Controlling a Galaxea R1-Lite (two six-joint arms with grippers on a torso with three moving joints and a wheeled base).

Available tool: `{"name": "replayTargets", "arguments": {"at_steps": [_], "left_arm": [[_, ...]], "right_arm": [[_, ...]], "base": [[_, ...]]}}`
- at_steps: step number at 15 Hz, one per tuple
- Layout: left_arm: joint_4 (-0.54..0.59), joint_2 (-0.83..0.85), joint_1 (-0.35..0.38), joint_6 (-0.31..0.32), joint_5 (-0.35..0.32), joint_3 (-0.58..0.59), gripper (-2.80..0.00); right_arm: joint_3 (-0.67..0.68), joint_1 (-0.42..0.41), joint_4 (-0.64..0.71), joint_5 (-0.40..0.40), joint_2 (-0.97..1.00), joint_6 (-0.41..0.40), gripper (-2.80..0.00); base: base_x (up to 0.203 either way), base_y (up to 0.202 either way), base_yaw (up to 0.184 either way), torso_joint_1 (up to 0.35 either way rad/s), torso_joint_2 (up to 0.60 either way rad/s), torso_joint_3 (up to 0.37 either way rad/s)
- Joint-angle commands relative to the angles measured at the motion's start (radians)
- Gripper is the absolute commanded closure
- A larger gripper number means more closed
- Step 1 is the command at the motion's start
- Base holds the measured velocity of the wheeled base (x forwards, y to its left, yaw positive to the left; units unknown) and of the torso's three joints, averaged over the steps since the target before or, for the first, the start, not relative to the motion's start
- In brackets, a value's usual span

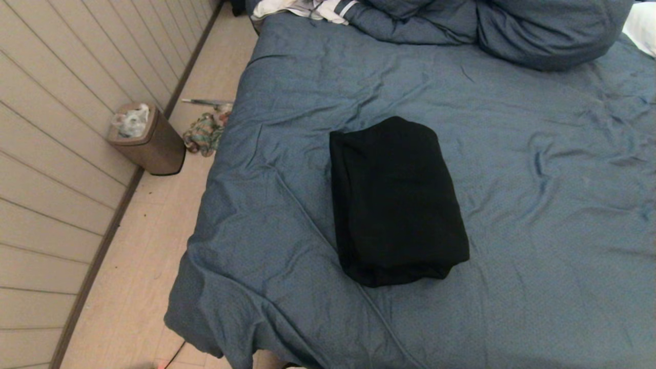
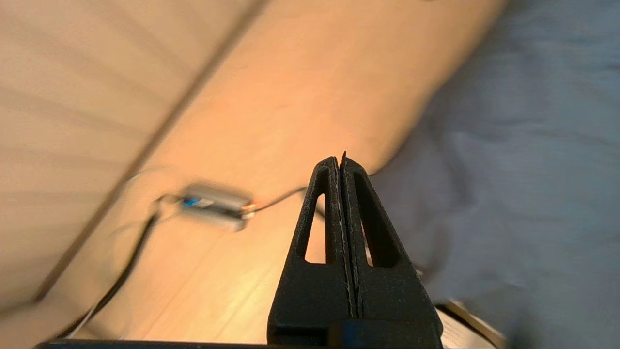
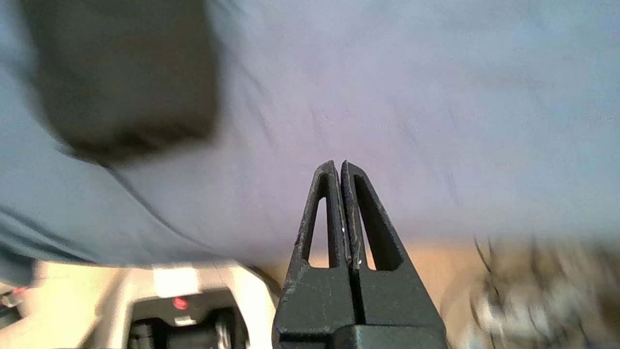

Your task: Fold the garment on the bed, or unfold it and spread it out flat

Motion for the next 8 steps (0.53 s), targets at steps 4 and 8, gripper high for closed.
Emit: {"name": "replayTargets", "arguments": {"at_steps": [4,8], "left_arm": [[-0.147,-0.207,0.14,0.137,-0.116,0.353,0.0],[-0.549,-0.223,0.156,0.291,-0.159,0.675,0.0]], "right_arm": [[0.357,-0.131,-0.1,0.14,-0.269,0.013,0.0],[0.695,-0.149,-0.368,0.284,-0.466,-0.034,0.0]], "base": [[0.0,0.0,0.0,0.0,0.0,0.0],[0.0,0.0,0.0,0.0,0.0,0.0]]}}
